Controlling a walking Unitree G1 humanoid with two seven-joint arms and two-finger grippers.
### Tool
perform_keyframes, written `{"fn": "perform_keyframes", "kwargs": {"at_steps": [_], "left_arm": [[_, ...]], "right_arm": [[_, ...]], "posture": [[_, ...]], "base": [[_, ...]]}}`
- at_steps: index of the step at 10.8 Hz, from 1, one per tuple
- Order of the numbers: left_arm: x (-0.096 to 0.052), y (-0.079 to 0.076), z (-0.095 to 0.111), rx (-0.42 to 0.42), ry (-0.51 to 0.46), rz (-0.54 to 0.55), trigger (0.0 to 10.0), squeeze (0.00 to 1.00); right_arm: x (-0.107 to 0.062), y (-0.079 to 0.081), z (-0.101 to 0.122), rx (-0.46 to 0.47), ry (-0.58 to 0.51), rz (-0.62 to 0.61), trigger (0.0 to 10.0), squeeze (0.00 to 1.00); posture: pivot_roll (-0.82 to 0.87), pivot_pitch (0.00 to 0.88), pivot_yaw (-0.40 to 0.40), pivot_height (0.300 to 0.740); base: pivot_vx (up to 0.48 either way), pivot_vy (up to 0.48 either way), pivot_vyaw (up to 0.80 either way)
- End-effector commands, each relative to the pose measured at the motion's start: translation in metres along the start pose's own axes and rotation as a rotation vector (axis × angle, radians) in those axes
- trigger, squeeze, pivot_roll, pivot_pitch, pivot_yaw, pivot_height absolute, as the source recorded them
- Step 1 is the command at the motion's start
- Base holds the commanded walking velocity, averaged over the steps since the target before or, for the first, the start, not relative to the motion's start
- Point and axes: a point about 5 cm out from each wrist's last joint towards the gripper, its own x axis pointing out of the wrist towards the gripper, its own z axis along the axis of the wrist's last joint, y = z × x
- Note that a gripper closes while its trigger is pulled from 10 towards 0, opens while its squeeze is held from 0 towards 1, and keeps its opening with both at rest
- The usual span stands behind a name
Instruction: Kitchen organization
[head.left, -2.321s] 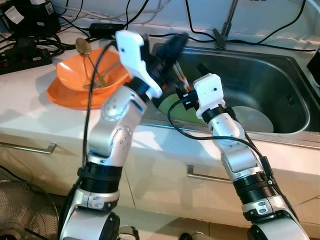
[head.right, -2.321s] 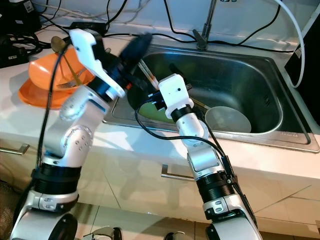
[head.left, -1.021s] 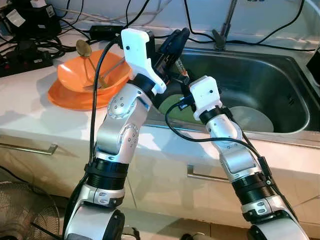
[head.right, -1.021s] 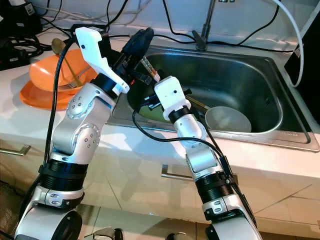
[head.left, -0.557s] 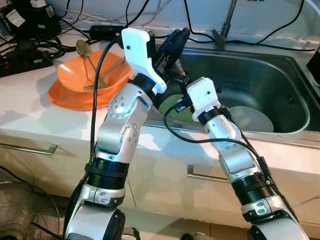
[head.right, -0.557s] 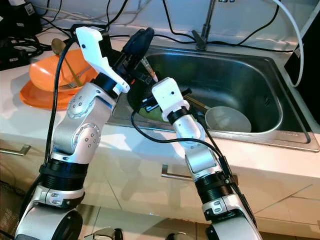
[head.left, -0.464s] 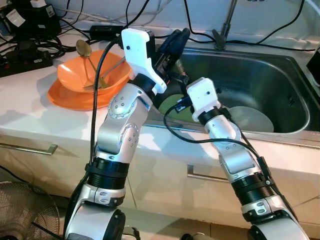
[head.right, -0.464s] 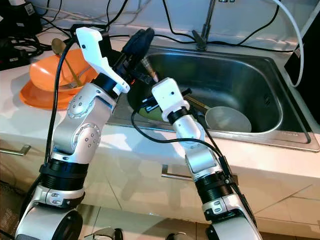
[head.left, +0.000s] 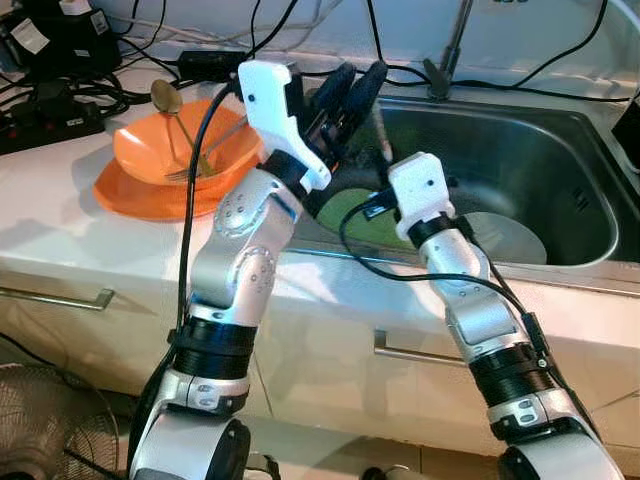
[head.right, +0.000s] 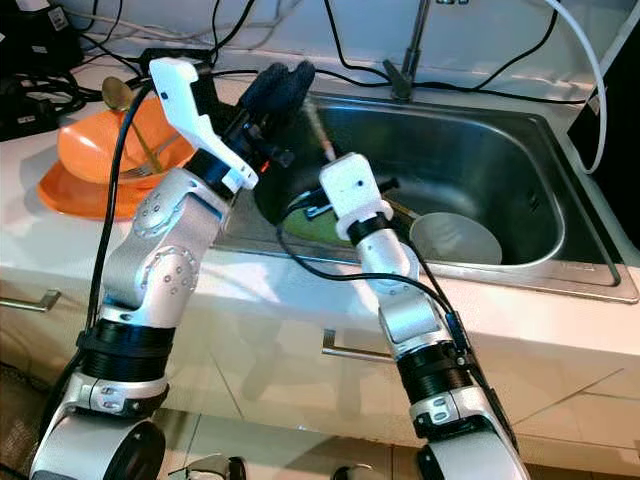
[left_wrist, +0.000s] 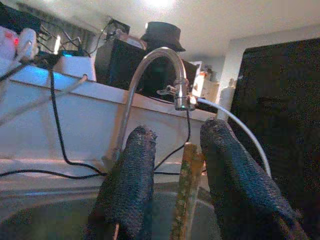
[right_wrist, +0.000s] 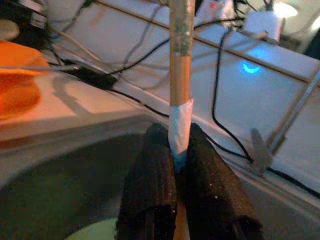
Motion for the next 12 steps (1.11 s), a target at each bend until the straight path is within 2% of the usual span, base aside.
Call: {"fn": "perform_keyframes", "kwargs": {"at_steps": [1,3,4,5,6,7,8,10,11,12], "left_arm": [[-0.003,0.000,0.004,-0.008,-0.009,-0.011,10.0,1.00],[-0.007,-0.006,0.002,-0.014,0.019,-0.070,10.0,1.00],[-0.009,-0.008,0.002,-0.003,0.028,-0.091,10.0,0.00],[-0.010,-0.008,0.002,-0.007,0.026,-0.090,10.0,0.00],[-0.011,-0.005,0.003,-0.002,0.022,-0.069,10.0,0.00],[-0.014,0.001,0.003,0.015,0.031,-0.028,10.0,0.00],[-0.022,0.014,-0.003,0.050,0.070,0.048,10.0,0.00],[-0.029,0.017,-0.006,0.047,0.077,0.070,10.0,0.00],[-0.030,0.018,-0.007,0.054,0.090,0.082,10.0,0.00],[-0.034,0.023,-0.014,0.122,0.163,0.103,10.0,0.00]], "right_arm": [[0.004,-0.009,0.001,0.002,0.008,-0.038,0.0,0.00],[0.007,-0.011,-0.004,0.005,0.044,-0.059,0.0,0.00],[0.008,-0.011,-0.005,0.002,0.057,-0.061,0.0,0.00],[0.009,-0.012,-0.005,0.006,0.063,-0.067,6.2,0.00],[0.011,-0.018,-0.007,0.020,0.083,-0.094,10.0,0.00],[0.013,-0.029,-0.013,0.048,0.135,-0.152,10.0,0.00],[0.014,-0.050,-0.024,0.107,0.218,-0.251,10.0,0.00],[0.012,-0.063,-0.033,0.109,0.268,-0.291,10.0,0.00],[0.012,-0.065,-0.037,0.139,0.292,-0.300,10.0,0.00],[0.012,-0.068,-0.040,0.170,0.311,-0.321,10.0,0.00]], "posture": [[0.01,0.066,0.004,0.740],[0.02,0.057,0.000,0.740],[0.02,0.053,-0.003,0.740],[0.02,0.049,-0.007,0.740],[0.03,0.048,-0.012,0.740],[0.03,0.050,-0.015,0.740],[0.03,0.050,-0.020,0.740],[0.03,0.051,-0.029,0.740],[0.04,0.051,-0.030,0.740],[0.04,0.052,-0.033,0.740]], "base": [[0.000,0.000,0.00],[0.000,0.000,0.00],[0.000,0.000,0.00],[0.000,0.000,0.00],[0.000,0.000,0.00],[0.000,0.000,0.00],[0.000,0.000,0.00],[0.000,0.000,0.00],[0.000,0.000,0.00],[0.000,0.000,0.00]]}}
